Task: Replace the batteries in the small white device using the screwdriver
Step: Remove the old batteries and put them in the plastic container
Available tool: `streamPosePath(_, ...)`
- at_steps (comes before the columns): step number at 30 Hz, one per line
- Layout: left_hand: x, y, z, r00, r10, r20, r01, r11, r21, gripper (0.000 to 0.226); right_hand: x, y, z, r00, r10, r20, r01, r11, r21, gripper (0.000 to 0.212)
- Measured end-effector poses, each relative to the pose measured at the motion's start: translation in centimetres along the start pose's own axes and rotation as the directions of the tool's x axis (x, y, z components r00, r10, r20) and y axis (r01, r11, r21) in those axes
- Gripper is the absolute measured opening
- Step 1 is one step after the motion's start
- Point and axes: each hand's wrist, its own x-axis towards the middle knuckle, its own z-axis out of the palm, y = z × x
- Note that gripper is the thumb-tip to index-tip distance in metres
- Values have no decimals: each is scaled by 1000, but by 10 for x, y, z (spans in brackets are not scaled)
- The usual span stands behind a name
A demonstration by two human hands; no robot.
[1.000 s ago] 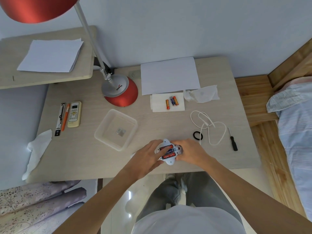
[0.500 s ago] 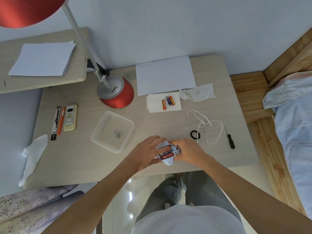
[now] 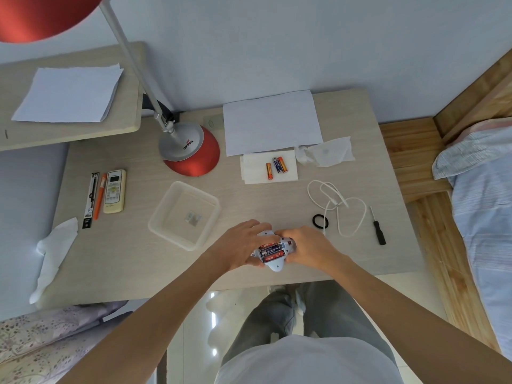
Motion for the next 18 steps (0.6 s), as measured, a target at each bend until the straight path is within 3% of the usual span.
streamPosePath(18, -7, 5, 6, 995, -53, -85, 40, 990, -138, 85, 0, 2, 2, 1000, -5, -20, 5, 1000, 9, 64)
